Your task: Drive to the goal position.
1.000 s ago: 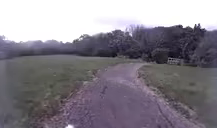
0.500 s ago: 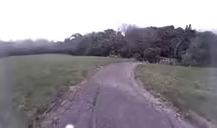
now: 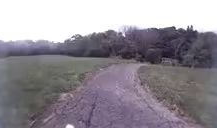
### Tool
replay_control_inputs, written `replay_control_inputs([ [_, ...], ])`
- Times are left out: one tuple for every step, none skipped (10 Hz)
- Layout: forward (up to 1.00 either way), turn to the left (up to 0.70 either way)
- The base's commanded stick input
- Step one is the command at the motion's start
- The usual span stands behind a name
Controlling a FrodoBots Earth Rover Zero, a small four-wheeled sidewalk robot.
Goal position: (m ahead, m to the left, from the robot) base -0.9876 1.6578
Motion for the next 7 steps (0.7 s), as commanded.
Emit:
replay_control_inputs([
  [0.85, 0.00],
  [0.85, 0.00],
  [0.85, 0.00],
  [0.85, 0.00],
  [0.85, -0.04],
  [0.85, -0.24],
  [0.85, -0.27],
])
